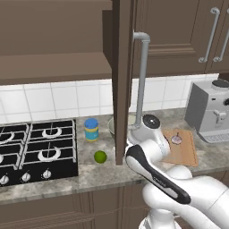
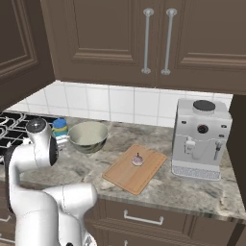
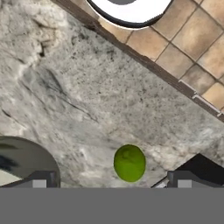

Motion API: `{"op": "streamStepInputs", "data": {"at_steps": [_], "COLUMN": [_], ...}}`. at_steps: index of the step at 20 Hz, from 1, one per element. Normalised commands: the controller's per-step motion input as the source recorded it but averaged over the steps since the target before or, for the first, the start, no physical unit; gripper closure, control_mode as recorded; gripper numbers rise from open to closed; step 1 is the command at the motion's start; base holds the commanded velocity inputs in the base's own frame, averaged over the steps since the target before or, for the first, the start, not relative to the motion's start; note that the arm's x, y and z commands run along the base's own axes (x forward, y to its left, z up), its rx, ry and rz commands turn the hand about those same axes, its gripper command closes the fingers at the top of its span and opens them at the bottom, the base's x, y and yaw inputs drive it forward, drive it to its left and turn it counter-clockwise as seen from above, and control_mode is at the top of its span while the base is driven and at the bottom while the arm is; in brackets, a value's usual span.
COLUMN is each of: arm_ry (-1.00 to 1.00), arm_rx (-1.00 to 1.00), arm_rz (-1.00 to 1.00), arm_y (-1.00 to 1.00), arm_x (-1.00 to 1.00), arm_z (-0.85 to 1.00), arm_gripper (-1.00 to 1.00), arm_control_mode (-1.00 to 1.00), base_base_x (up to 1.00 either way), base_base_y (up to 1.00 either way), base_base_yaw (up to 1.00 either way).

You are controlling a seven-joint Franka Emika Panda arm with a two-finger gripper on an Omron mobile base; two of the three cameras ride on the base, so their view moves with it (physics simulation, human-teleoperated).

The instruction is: Open the cabinet. Place the bowl and condiment on the counter. Then place the lime and garlic on the cutting board.

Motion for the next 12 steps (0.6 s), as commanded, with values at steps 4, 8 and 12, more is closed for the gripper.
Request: {"op": "streamStepInputs", "data": {"at_steps": [4,8,12], "arm_ry": [0.23,0.22,0.09], "arm_rx": [0.03,0.02,0.00], "arm_rz": [0.00,0.00,0.00], "arm_y": [0.15,0.16,0.29], "arm_x": [0.21,0.19,0.19], "arm_z": [0.01,0.00,-0.04], "arm_gripper": [-1.00,-1.00,-1.00], "arm_control_mode": [-1.00,-1.00,-1.00], "base_base_x": [0.00,0.00,0.00], "base_base_y": [0.00,0.00,0.00], "base_base_yaw": [0.00,0.00,0.00]}}
